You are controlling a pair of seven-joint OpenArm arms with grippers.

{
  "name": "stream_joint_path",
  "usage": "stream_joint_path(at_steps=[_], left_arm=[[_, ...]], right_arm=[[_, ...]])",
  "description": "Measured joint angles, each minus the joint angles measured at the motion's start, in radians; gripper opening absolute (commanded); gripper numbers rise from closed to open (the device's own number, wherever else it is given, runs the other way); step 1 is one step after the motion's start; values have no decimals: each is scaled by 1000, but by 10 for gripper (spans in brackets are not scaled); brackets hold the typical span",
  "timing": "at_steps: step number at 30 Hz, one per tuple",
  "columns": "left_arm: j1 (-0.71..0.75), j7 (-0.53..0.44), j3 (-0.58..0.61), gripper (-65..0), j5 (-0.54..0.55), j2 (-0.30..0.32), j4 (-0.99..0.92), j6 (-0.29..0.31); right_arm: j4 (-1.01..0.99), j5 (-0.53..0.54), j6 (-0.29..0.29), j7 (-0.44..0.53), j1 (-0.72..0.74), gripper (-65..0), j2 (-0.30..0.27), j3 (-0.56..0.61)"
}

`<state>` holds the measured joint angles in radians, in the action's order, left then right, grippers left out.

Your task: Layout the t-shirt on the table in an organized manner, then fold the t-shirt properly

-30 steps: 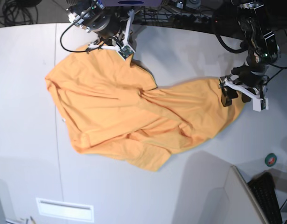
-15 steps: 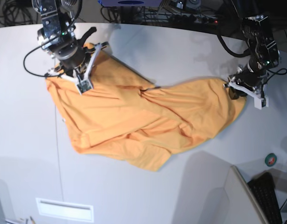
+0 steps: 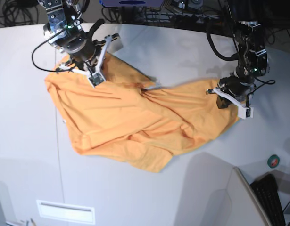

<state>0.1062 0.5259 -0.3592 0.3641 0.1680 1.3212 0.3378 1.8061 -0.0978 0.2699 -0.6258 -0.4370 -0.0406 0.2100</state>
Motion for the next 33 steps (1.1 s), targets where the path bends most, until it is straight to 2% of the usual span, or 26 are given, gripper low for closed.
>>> stream_joint_path(at_steps=[4,6,7,12,14,16,17,18,21,23,30,31,33], left_arm=[[-36,1,0,-650,3,-1,-10,3],[-39,1,1,-650,4,-1,-8,3],[-39,2,1,-650,3,1,-8,3],[-31,3,-14,-650,3,36,-9,4],[-24,2,-50,-650,3,42,-9,7],[-13,2,-107,-650,3,48,-16,6],[-6,4,-137,-650,2,53,-17,2],[1,5,-160,-650,2,61,-17,3],[6,5,-211,-650,3,86,-19,3],[-1,-3,-231,-650,5,93,-33,4],[33,2,-231,-650,5,98,-92,4],[42,2,-228,-650,6,90,-83,6],[46,3,-215,-650,2,68,-62,2]], right_arm=[[8,0,-1,-43,0,-650,-81,230],[8,5,0,-53,-10,-650,-101,324],[7,-16,-18,-57,-10,-650,-102,350],[0,-11,-19,-105,-8,-642,-79,363],[1,-14,-26,-101,-17,-486,-77,360],[5,-14,-34,-98,-23,-357,-78,360],[6,-14,-34,-97,-24,-308,-79,360],[6,-14,-34,-95,-24,-288,-79,360],[58,-23,-34,-106,-36,-290,-85,359],[117,-6,-10,-109,-42,-290,-85,341],[134,0,-1,-101,25,-294,-72,127],[120,-5,-6,-107,36,-318,-74,100],[71,-3,-6,-109,59,-423,-71,61]])
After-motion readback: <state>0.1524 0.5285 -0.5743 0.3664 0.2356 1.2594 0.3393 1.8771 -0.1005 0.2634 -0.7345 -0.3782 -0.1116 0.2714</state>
